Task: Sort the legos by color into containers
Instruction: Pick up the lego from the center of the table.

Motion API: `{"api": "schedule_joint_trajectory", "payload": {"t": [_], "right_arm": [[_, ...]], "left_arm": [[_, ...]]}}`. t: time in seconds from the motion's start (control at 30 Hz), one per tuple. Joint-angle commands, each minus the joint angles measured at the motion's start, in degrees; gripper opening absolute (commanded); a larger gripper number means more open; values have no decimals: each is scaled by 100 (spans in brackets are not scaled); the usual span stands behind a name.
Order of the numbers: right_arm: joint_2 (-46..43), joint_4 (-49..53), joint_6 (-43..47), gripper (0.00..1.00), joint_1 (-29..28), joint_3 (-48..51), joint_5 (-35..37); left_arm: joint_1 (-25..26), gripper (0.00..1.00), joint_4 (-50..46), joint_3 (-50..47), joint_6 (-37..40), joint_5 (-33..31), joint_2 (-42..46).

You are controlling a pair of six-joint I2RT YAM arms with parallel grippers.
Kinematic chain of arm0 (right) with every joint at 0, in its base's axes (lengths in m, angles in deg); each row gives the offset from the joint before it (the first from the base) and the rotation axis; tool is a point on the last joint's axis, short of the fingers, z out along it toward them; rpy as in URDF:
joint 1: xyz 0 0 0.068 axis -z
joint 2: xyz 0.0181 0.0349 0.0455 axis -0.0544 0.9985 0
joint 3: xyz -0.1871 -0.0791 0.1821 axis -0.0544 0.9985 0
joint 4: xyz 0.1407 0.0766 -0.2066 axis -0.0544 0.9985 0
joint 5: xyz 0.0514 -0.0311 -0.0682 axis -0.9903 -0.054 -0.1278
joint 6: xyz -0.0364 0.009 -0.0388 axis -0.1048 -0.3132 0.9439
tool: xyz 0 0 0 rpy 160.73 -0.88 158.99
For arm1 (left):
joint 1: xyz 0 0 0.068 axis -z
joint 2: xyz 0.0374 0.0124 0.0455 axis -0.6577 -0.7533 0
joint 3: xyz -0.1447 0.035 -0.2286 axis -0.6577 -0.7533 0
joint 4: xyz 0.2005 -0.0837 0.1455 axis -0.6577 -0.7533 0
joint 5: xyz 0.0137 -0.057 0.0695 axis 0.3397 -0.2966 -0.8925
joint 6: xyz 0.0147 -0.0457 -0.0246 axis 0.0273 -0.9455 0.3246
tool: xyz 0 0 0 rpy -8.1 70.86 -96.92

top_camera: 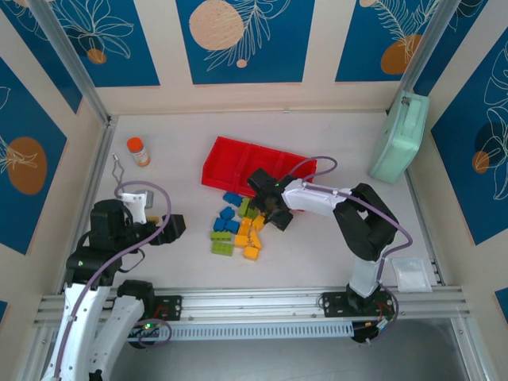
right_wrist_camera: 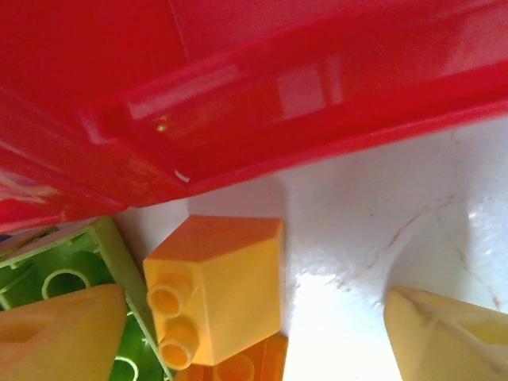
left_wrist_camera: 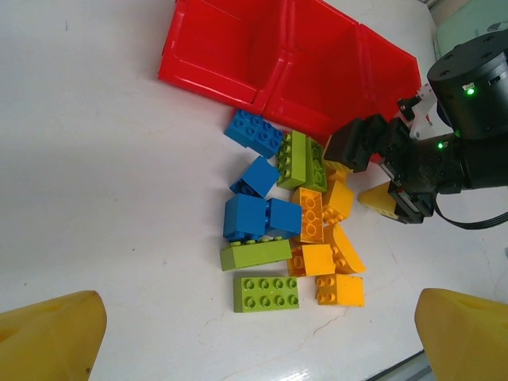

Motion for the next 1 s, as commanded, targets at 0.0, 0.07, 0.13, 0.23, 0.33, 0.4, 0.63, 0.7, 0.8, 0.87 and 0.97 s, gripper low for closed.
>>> {"api": "schedule_joint_trajectory", "payload": {"t": [0.0,0.07,0.13,0.23,0.33,0.4,0.63,0.7,0.8,0.87,0.97], "right_arm": [[-72,9,121,79,-35,186,403],[-120,-42,176,75,-35,239,452],[-186,-71,230,70,-35,286,494],[-318,-93,271,62,-44,378,562],[-469,-142,340,54,-68,497,658],[-545,-128,405,49,-62,543,706],[-830,-230,658,41,-61,826,844],[-894,-264,732,40,-62,901,856],[-963,-359,810,40,-65,1011,807],[-961,-379,842,41,-57,1049,787],[-859,-342,916,45,-44,1019,755]], "left_arm": [[39,99,99,-26,121,86,-22],[39,99,91,-28,121,75,-36],[39,99,92,-26,114,66,-41],[35,99,81,-26,112,50,-36],[39,99,82,-25,112,39,-38],[34,99,73,-17,113,32,-42],[35,99,73,-17,104,12,-42],[40,99,66,-18,105,4,-42],[40,99,64,-17,103,4,-51],[36,99,64,-17,103,-5,-48],[39,99,55,-15,103,-31,-56]]}}
